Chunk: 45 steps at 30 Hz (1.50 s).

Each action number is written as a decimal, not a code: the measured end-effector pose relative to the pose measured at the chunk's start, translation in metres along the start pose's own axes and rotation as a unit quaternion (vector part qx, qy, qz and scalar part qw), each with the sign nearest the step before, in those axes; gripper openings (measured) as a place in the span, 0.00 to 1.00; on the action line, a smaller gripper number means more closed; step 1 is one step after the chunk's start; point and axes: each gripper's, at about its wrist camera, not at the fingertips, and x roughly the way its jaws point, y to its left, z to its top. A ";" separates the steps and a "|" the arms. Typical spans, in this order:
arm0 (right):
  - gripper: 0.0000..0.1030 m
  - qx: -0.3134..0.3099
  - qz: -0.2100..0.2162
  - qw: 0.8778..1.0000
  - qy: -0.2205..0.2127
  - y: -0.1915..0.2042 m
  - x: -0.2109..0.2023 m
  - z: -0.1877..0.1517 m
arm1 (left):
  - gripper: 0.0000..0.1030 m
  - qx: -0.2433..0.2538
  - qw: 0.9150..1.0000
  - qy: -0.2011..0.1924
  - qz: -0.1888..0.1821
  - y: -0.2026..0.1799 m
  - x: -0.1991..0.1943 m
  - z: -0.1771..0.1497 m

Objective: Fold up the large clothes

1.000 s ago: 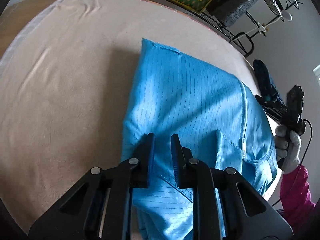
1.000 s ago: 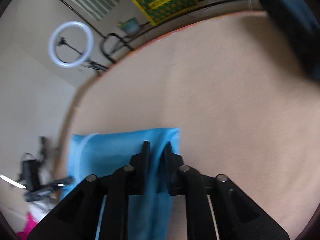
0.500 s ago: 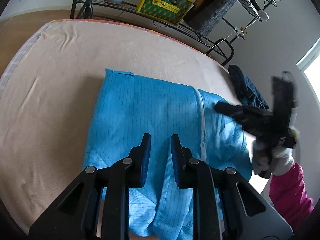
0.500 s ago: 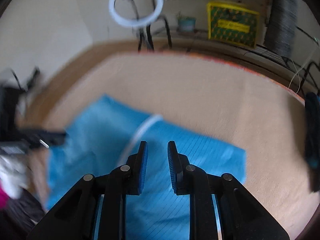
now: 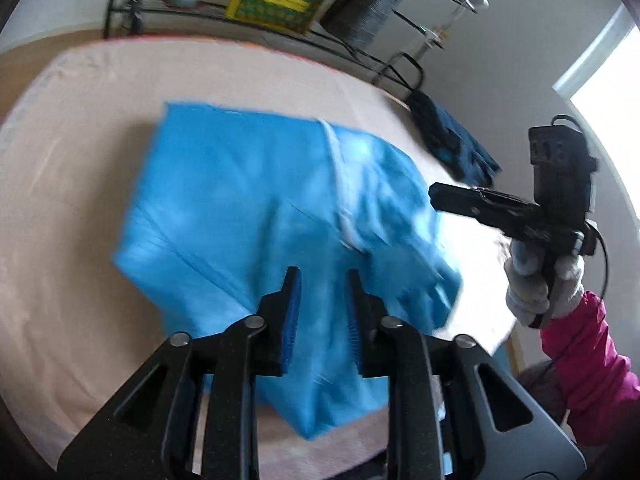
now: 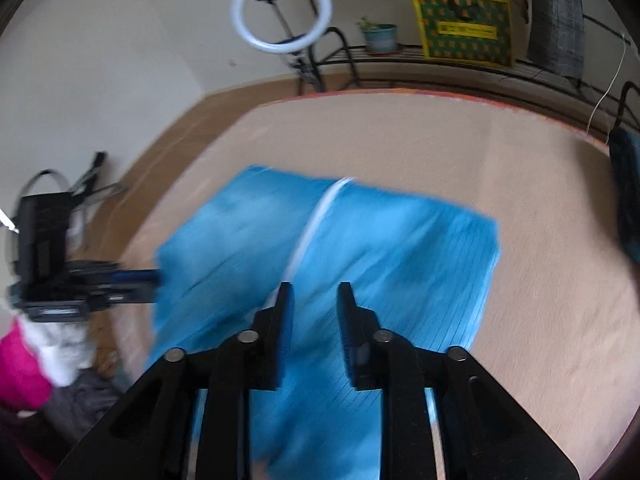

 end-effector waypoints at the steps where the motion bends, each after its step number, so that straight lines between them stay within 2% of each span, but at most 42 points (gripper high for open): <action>1: 0.41 0.003 0.006 1.000 -0.002 0.007 -0.004 -0.012 | 0.31 -0.005 1.000 0.009 -0.006 -0.003 0.005 -0.003; 6: 0.41 -0.006 0.014 1.000 0.003 0.027 -0.018 -0.067 | 0.31 -0.009 0.998 0.051 -0.023 -0.014 0.035 -0.013; 9: 0.41 -0.018 -0.026 0.999 0.008 0.029 -0.012 -0.083 | 0.31 0.012 0.998 0.063 -0.015 -0.025 0.049 -0.017; 14: 0.41 -0.015 -0.027 0.999 0.011 0.024 -0.004 -0.098 | 0.31 0.032 0.998 0.049 -0.007 -0.038 0.058 -0.013; 15: 0.36 -0.014 -0.026 0.999 0.012 0.023 0.000 -0.098 | 0.31 0.031 0.998 0.043 -0.013 -0.040 0.058 -0.010; 16: 0.26 -0.011 -0.019 1.000 0.014 0.022 0.003 -0.098 | 0.30 0.033 0.999 0.038 -0.015 -0.042 0.058 -0.008; 17: 0.20 -0.006 -0.014 1.000 0.018 0.021 0.005 -0.098 | 0.30 0.035 0.999 0.033 -0.014 -0.046 0.059 -0.006; 18: 0.07 -0.001 -0.009 1.000 0.022 0.019 0.008 -0.097 | 0.30 0.036 0.999 0.025 -0.014 -0.048 0.058 -0.002; 25: 0.01 0.028 0.040 0.999 0.019 0.008 0.002 -0.094 | 0.30 0.036 0.999 0.013 -0.021 -0.058 0.068 0.028; 28: 0.01 0.042 0.057 0.997 0.013 0.002 -0.001 -0.092 | 0.30 0.037 0.999 0.010 -0.025 -0.064 0.072 0.041; 30: 0.01 0.027 0.053 0.998 0.011 0.002 -0.005 -0.090 | 0.30 0.047 0.999 0.003 -0.014 -0.068 0.073 0.046; 35: 0.01 0.029 0.072 0.997 0.008 -0.006 -0.012 -0.089 | 0.30 0.055 0.998 0.024 -0.001 -0.066 0.095 0.057; 36: 0.02 0.037 0.075 0.996 0.009 -0.010 -0.012 -0.089 | 0.30 0.053 0.998 0.026 0.000 -0.065 0.098 0.058; 38: 0.13 0.062 0.063 0.996 0.010 -0.018 -0.010 -0.087 | 0.30 0.048 0.998 0.033 0.001 -0.061 0.102 0.060; 39: 0.25 0.078 0.064 0.995 0.010 -0.023 -0.009 -0.086 | 0.30 0.044 0.998 0.033 0.001 -0.060 0.103 0.061; 41: 0.28 0.096 0.069 0.993 0.000 -0.028 -0.007 -0.087 | 0.30 0.041 0.999 0.030 -0.004 -0.060 0.100 0.062; 45: 0.28 0.091 0.070 0.993 -0.018 -0.029 -0.004 -0.076 | 0.30 0.049 0.998 0.023 -0.004 -0.063 0.095 0.063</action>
